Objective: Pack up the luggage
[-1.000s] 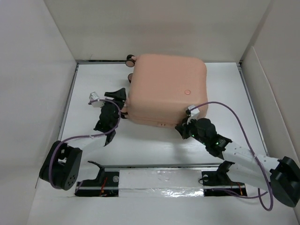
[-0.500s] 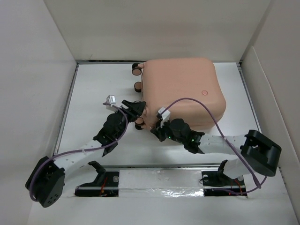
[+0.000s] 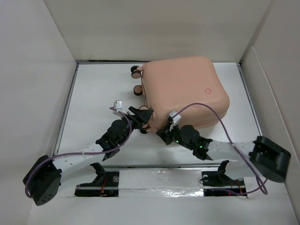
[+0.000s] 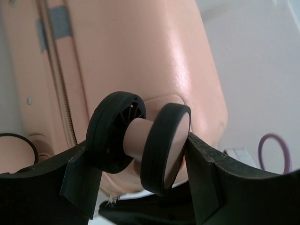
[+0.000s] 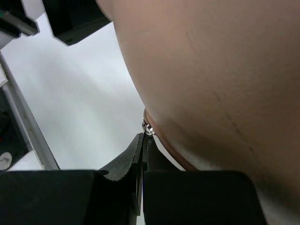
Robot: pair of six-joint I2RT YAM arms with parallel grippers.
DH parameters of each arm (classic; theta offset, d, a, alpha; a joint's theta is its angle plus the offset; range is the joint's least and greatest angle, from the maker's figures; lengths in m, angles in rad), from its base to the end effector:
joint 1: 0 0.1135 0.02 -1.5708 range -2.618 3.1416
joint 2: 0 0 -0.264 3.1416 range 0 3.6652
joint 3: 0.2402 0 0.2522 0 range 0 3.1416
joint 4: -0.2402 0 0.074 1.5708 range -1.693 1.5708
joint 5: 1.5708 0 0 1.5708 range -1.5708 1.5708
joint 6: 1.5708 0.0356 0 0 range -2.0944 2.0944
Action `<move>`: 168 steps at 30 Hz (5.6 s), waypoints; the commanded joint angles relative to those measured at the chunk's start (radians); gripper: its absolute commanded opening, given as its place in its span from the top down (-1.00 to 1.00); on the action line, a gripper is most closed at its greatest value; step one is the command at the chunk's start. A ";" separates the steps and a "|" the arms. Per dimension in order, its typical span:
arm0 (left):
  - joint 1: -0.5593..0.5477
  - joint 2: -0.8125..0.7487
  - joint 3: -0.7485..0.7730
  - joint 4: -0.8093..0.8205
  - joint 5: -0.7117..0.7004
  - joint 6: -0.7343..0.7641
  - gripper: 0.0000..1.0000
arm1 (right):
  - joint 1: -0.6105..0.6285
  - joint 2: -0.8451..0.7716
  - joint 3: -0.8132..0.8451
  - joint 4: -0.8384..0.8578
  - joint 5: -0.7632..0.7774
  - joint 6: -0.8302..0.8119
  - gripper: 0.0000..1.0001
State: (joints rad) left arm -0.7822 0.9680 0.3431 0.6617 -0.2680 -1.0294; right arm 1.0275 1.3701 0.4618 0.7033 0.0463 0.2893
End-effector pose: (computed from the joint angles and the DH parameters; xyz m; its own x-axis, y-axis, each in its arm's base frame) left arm 0.1573 -0.1430 0.2403 -0.4082 -0.7594 -0.5066 0.2759 0.4264 -0.8614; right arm 0.1423 0.2325 0.1937 -0.3381 -0.0086 -0.9411 -0.7671 0.5818 0.2703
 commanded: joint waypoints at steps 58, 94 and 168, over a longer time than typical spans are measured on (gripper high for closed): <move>0.411 1.017 1.363 -0.826 0.779 1.298 -0.42 | -0.311 -0.726 -0.209 -0.490 -0.264 -0.058 1.00; 0.459 0.875 0.906 -0.300 0.534 0.964 1.00 | -0.391 -0.703 -0.160 -0.467 -0.252 -0.081 1.00; 0.182 -0.220 0.364 -0.298 0.251 0.312 1.00 | -0.567 -0.485 0.104 -0.510 -0.244 -0.168 1.00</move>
State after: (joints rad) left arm -0.5777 0.7036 0.5884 -0.0223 -0.2562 -0.6388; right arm 0.4885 0.8654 0.4313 0.0193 -0.0521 0.1524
